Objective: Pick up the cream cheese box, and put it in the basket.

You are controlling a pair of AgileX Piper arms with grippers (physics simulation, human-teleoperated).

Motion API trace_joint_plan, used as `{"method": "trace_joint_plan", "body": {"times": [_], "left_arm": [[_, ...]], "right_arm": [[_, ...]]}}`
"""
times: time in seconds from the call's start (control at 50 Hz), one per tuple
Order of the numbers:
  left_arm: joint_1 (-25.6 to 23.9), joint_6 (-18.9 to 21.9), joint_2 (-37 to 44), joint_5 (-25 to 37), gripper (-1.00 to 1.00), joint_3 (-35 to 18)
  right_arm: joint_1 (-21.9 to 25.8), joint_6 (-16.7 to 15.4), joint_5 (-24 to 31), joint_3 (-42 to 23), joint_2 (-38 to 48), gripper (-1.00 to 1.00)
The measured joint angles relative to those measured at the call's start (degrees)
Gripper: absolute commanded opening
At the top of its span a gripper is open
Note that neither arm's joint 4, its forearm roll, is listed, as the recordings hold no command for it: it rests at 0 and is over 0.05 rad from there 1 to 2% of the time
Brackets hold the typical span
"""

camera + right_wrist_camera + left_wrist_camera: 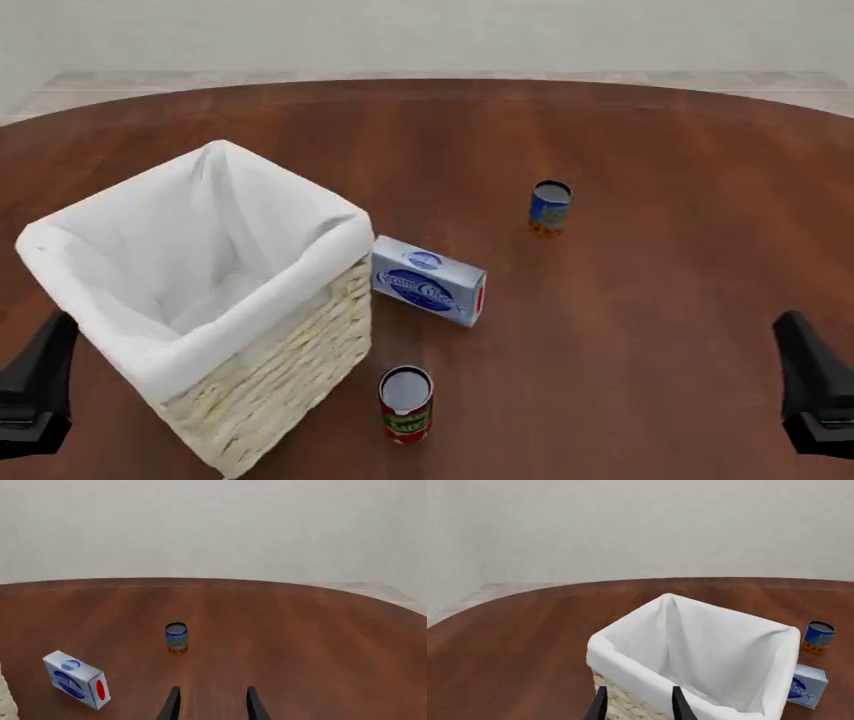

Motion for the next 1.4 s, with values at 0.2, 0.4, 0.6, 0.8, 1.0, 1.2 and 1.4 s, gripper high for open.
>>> {"method": "trace_joint_plan", "body": {"times": [0.2,0.4,0.6,0.8,1.0,1.2,1.4], "left_arm": [[0.05,0.0,-0.01,-0.02,1.0,-0.02],[0.07,0.01,-0.01,-0.03,1.0,-0.02],[0.07,0.01,-0.01,-0.03,1.0,-0.01],[0.07,0.01,-0.01,-0.03,1.0,-0.01],[0.07,0.01,-0.01,-0.03,1.0,-0.01],[0.07,0.01,-0.01,-0.03,1.0,-0.01],[0.07,0.01,-0.01,-0.03,1.0,-0.01]], "right_arm": [[0.16,-0.22,0.35,-0.07,0.17,1.0],[0.42,-0.83,1.04,-0.16,0.06,1.0],[0.51,-1.31,1.78,-0.38,0.28,1.0],[0.43,-1.68,2.64,-1.33,1.01,1.0],[0.53,-3.37,0.03,-2.06,6.72,1.0],[1.42,-5.7,0.61,-6.67,11.91,1.0],[3.58,-7.89,1.84,-13.37,17.64,1.0]]}}
